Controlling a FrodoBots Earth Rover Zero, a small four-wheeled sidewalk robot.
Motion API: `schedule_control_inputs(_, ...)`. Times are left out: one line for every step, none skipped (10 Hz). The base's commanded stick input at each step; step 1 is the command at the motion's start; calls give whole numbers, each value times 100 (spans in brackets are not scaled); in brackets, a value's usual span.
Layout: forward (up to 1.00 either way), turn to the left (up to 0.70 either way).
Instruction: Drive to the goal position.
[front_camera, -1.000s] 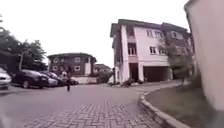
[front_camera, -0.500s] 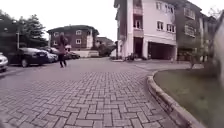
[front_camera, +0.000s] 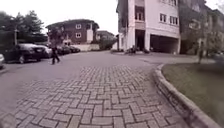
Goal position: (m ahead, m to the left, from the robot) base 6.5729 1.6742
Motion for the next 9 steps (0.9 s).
schedule_control_inputs(70, 0)
schedule_control_inputs(70, 0)
schedule_control_inputs(70, 0)
schedule_control_inputs(70, 0)
schedule_control_inputs(70, 0)
schedule_control_inputs(70, 0)
schedule_control_inputs(70, 0)
schedule_control_inputs(70, 0)
schedule_control_inputs(70, 0)
